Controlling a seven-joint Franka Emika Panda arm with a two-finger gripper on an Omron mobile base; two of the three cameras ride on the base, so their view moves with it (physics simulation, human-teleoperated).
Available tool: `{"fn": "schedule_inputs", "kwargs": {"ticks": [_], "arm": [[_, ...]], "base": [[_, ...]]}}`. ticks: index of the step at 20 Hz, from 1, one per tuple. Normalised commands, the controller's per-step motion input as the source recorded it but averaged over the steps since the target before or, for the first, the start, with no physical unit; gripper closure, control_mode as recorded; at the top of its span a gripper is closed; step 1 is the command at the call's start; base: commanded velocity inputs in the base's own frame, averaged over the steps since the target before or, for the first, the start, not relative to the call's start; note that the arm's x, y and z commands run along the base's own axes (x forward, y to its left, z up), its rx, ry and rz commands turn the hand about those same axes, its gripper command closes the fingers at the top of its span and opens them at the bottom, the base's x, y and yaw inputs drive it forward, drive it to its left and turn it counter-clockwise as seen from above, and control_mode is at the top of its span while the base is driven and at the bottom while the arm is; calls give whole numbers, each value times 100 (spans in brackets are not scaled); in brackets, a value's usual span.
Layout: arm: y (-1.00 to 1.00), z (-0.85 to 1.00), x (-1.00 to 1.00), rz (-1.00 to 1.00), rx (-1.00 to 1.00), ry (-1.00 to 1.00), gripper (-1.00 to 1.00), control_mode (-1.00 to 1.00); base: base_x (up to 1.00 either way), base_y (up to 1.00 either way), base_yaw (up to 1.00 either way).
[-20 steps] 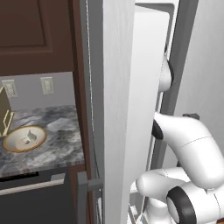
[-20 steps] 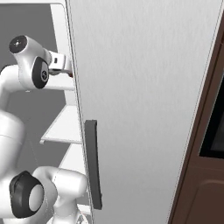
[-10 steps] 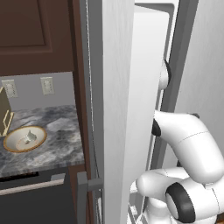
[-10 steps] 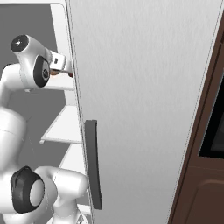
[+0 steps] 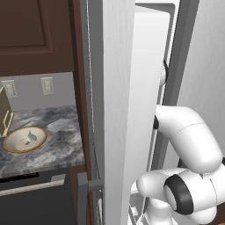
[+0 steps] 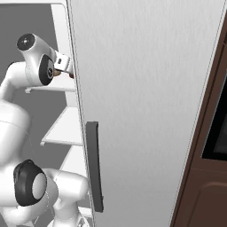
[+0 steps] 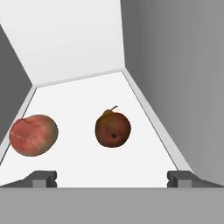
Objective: Take the garlic, peach, and pear from the freezer and place them in the bowl on the counter.
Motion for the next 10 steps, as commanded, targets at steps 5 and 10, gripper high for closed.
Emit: {"fn": "schedule_inputs", "kwargs": {"ticks": [5, 10], "arm": [[0, -11, 28, -3, 3, 0, -100, -100], [0, -1, 26, -2, 2, 0, -100, -100]], "base": [[0, 0, 0], [0, 0, 0]]}}
